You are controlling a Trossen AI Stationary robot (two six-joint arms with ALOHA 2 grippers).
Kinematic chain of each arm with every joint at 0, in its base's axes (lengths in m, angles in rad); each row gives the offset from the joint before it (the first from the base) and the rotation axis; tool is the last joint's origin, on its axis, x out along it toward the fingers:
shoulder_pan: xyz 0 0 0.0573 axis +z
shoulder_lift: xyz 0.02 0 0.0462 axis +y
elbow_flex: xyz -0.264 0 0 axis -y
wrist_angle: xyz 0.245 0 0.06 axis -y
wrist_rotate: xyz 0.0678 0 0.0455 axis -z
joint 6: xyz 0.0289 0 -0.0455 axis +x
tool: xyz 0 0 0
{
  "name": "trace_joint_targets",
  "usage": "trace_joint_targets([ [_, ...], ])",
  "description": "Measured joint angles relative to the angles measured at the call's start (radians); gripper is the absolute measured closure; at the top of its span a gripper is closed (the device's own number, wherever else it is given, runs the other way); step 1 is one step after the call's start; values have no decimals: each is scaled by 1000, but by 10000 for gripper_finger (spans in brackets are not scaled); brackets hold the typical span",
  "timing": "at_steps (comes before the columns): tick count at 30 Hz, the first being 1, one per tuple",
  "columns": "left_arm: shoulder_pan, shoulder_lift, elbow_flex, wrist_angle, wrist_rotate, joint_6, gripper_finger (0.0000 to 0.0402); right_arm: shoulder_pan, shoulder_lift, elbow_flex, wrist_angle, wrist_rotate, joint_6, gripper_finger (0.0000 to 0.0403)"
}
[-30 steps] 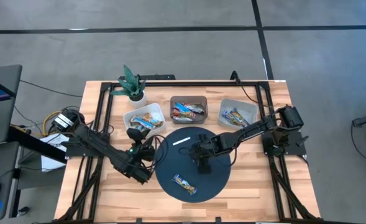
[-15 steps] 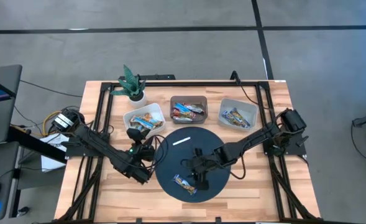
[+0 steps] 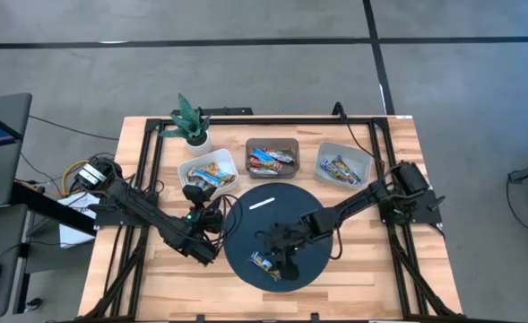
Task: Pick and place Granola Bars by type
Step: Put the purple granola bar into the gray bin
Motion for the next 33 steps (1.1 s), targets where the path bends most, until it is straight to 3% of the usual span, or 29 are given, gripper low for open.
trace_joint_targets([
  [6, 0, 0, 0, 0, 52, -10, 205, 19, -1, 0, 46, 59, 83, 117],
  [13, -2, 0, -28, 32, 139, -16, 205, 81, -1, 0, 73, 298, 150, 117],
  [16, -3, 0, -42, 149, 198, 98, 205, 109, -1, 20, 75, 348, 151, 117],
  [20, -16, 0, -64, 401, 284, 367, 205, 145, -1, 49, 75, 419, 150, 117],
  [25, -15, 0, -103, 750, 510, 701, 205, 183, -1, 67, 69, 499, 178, 117],
  [33, 39, 0, -171, 914, 703, 791, 205, 213, 34, 67, 50, 586, 228, 117],
])
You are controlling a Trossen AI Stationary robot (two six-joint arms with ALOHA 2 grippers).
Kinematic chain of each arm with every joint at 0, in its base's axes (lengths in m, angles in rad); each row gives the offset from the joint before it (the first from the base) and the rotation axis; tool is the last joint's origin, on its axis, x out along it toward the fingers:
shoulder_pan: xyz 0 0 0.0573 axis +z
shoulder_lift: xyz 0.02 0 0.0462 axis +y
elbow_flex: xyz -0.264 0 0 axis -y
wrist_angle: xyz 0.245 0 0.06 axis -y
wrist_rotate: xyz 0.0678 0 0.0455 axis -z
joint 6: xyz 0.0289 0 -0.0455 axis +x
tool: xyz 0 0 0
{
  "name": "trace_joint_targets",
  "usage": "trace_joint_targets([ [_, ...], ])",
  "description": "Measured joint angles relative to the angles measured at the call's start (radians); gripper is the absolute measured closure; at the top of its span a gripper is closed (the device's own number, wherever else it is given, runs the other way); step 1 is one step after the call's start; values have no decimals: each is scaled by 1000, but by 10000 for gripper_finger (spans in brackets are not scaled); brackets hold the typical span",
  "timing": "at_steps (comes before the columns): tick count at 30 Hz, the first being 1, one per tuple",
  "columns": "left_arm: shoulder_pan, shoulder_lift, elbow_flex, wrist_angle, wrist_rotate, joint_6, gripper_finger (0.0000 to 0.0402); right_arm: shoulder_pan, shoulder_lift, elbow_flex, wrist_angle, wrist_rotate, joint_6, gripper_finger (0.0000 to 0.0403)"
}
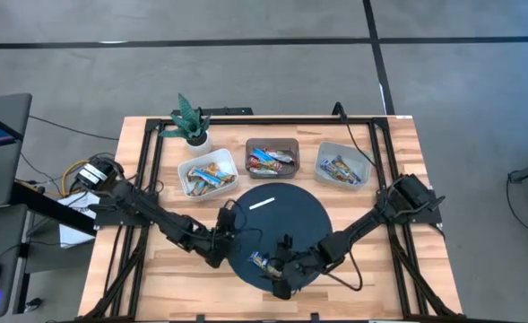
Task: Pick and place Granola Bars by type
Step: Put the purple granola bar into the gray bin
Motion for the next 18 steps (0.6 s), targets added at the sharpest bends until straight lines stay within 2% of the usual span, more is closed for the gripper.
trace_joint_targets([
  [8, 99, 0, -76, 166, 253, 14, 205, 4, 68, 70, -32, -7, -1, 117],
  [10, 125, 3, -89, 189, 316, 7, 205, 11, 73, 83, -102, 11, -6, 117],
  [18, 186, 4, -130, 202, 395, -57, 205, 0, 164, 195, -321, 7, 42, 117],
])
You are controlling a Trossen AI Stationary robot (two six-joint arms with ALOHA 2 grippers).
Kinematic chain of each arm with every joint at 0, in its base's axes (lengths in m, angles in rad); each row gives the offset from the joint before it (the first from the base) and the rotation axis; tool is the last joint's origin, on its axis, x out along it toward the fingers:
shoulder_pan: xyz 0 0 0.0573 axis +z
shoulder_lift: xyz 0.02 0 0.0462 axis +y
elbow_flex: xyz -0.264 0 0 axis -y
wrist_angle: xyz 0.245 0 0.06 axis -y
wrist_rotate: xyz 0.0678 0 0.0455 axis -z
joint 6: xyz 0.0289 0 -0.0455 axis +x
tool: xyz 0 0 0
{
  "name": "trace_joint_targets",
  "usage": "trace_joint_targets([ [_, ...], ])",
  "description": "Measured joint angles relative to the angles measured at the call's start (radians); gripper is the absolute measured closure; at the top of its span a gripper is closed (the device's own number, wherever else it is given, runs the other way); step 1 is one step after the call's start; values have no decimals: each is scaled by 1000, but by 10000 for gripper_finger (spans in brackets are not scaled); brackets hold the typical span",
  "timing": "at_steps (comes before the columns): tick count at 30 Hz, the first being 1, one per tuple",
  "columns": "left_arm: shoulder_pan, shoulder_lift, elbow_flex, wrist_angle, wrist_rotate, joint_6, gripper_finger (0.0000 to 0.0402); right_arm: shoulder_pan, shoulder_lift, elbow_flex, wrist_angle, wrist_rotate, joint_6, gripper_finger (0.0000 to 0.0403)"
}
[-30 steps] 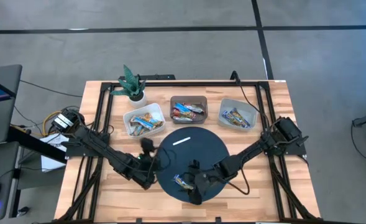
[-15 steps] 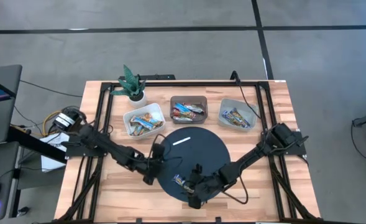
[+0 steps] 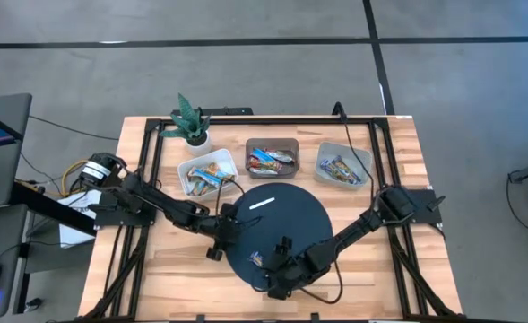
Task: Pick and place Granola Bars by type
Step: Put the purple granola bar into the gray bin
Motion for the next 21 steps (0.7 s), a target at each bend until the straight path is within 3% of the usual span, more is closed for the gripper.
trace_joint_targets([
  [16, 8, 0, -5, 9, 10, -13, 205, -11, 12, 22, -61, 3, 38, 118],
  [21, 8, 0, -5, 9, 9, -14, 205, -11, 12, 21, -61, 3, 33, 142],
])
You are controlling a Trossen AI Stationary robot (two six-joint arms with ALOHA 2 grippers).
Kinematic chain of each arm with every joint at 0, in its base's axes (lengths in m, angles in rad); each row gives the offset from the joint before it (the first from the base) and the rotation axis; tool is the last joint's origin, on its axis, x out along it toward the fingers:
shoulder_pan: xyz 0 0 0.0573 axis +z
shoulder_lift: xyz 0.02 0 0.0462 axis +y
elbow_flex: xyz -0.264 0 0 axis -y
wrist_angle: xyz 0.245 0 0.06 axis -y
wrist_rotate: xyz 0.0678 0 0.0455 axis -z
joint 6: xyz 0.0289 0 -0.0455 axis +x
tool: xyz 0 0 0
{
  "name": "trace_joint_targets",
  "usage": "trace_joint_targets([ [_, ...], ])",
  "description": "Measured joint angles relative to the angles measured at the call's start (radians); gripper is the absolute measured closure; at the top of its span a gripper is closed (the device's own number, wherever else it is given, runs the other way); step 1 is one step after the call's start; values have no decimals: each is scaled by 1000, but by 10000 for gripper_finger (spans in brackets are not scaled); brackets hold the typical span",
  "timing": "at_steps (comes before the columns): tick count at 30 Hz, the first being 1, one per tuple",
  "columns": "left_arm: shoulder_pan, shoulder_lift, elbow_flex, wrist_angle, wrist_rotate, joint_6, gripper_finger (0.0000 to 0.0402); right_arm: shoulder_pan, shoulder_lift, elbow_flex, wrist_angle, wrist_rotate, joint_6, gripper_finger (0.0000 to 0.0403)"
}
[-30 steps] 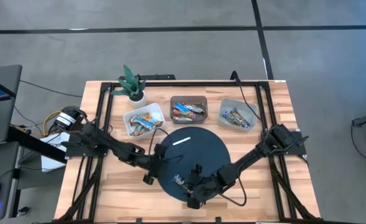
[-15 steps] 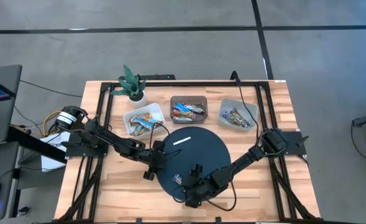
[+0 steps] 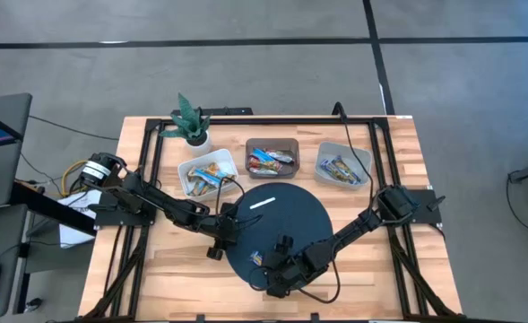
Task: Pick and place Granola Bars by type
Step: Put the purple granola bar into the gray bin
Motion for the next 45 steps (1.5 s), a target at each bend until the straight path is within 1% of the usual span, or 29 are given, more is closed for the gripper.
trace_joint_targets([
  [3, 0, 0, 0, 0, 0, 0, 205, 0, 0, 0, -1, 0, -1, 174],
  [12, 0, 0, 0, 0, 0, 0, 205, 0, 0, 0, -14, 0, -4, 291],
  [15, 0, 0, 0, 0, 0, 0, 205, 0, 0, 0, -16, 0, -6, 318],
  [18, 0, 0, 0, 0, 0, 0, 205, 0, -1, 0, -16, 0, -21, 334],
  [21, 0, 0, 0, 0, 0, 0, 205, 0, -2, 0, -16, 2, -23, 342],
  [28, 0, 0, 0, -1, 0, 0, 205, 0, -10, 1, -22, 3, -34, 345],
  [32, 0, 0, 0, -1, 0, 1, 205, 1, -10, 55, -90, 8, -74, 345],
  [34, 0, 0, 0, -1, 0, 0, 205, 1, -12, 89, -150, 17, -77, 345],
  [41, 0, 0, 0, -3, 0, 0, 205, 4, -12, 200, -432, 107, -75, 345],
  [45, 0, 0, 0, -6, 0, -1, 205, 4, -12, 235, -590, 152, -34, 345],
])
